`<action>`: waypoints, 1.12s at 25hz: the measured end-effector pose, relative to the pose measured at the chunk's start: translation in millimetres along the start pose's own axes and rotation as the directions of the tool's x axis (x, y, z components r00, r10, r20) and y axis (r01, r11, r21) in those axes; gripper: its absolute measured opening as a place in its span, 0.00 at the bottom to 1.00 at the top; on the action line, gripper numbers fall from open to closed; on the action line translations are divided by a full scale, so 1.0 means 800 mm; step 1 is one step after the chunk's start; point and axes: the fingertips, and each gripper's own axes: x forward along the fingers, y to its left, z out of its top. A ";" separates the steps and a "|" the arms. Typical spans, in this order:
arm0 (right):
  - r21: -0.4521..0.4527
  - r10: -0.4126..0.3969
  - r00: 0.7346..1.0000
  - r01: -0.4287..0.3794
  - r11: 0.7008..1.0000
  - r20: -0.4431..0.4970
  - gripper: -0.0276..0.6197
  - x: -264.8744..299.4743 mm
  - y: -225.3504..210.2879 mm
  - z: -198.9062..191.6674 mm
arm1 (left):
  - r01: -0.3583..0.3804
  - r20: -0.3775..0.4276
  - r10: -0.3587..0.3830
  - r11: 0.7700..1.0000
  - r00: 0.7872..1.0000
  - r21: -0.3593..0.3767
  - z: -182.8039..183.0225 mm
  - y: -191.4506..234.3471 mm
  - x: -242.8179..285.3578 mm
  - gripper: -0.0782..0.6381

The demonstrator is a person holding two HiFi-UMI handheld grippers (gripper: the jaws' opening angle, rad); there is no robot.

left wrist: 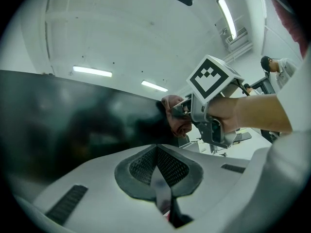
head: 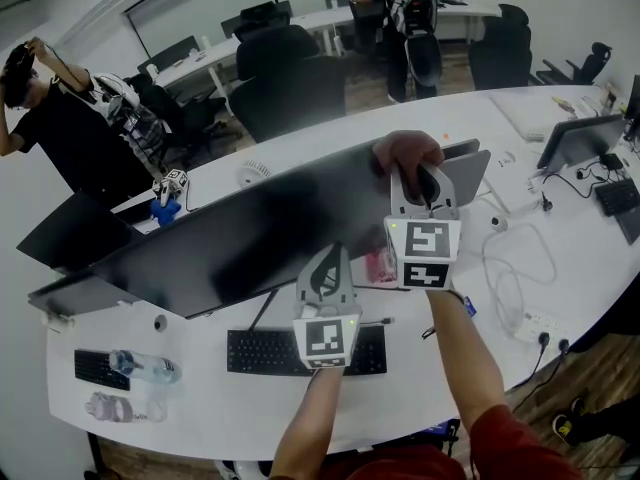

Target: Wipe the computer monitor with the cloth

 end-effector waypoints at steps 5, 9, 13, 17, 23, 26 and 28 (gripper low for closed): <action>-0.023 -0.001 1.000 0.001 1.000 0.002 0.17 0.000 -0.002 -0.005 | 0.019 -0.026 -0.019 1.000 1.000 0.005 -0.012 -0.008 0.004 0.15; -0.020 0.005 1.000 -0.005 1.000 0.000 0.17 0.001 0.000 -0.015 | 0.021 -0.033 -0.021 1.000 0.999 0.005 -0.017 -0.010 0.005 0.15; -0.004 0.005 1.000 -0.005 1.000 -0.011 0.17 0.000 -0.004 -0.032 | 0.024 -0.034 -0.024 1.000 0.999 0.005 -0.020 -0.015 0.008 0.15; 0.012 0.005 1.000 -0.004 1.000 -0.028 0.17 -0.001 -0.007 -0.050 | 0.027 -0.039 -0.027 1.000 0.999 -0.003 -0.026 -0.020 0.010 0.15; 0.029 0.011 0.998 -0.009 1.000 -0.058 0.17 -0.002 -0.009 -0.080 | 0.021 -0.061 -0.022 1.000 0.998 -0.001 -0.039 -0.021 0.009 0.15; 0.041 0.014 0.996 -0.010 0.999 -0.084 0.17 -0.003 -0.009 -0.100 | 0.008 -0.053 -0.010 0.999 0.999 -0.033 -0.041 -0.021 0.008 0.15; 0.056 0.016 0.995 -0.010 0.998 -0.096 0.17 -0.003 -0.008 -0.112 | 0.012 -0.063 -0.013 1.000 0.998 -0.024 -0.048 -0.021 0.006 0.15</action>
